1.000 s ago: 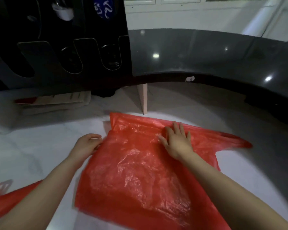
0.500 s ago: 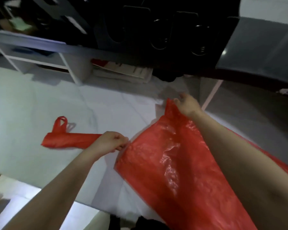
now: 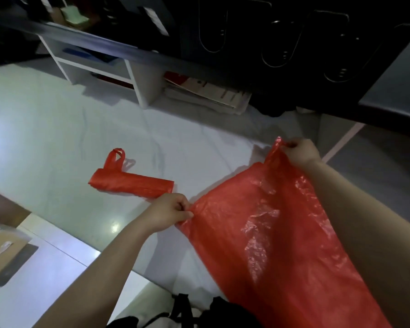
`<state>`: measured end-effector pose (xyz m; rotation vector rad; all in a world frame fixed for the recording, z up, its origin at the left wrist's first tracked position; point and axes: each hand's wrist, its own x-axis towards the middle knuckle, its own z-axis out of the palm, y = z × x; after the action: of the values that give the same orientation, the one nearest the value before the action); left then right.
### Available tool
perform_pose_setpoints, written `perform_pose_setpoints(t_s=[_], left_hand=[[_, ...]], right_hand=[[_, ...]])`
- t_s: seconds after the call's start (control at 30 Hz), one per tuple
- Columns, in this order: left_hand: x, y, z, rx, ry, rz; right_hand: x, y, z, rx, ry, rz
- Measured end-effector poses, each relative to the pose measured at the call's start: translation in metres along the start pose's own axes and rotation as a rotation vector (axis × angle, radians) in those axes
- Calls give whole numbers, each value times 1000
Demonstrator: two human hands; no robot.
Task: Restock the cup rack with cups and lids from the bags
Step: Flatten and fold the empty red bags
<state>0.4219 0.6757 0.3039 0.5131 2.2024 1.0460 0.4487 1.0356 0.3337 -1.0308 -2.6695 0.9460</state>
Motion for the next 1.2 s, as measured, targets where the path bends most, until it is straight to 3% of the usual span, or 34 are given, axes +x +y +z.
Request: perform_pose_setpoints(t_s=[0.37, 0.57, 0.73, 0.97, 1.1, 1.2], left_hand=[[-11, -16, -22, -109, 39, -85], [-8, -21, -18, -18, 156, -77], [-2, -22, -12, 32, 249, -72], [-2, -20, -9, 69, 287, -71], [-7, -15, -6, 196, 318, -45], [-14, -6, 0, 350, 501, 134]], right_hand=[[0, 5, 4, 102, 213, 11], [-11, -6, 5, -26, 215, -65], [-42, -2, 17, -346, 100, -263], [-89, 30, 59, -471, -214, -146], [-94, 33, 48, -319, -77, -164], [-102, 28, 29, -240, 30, -212]])
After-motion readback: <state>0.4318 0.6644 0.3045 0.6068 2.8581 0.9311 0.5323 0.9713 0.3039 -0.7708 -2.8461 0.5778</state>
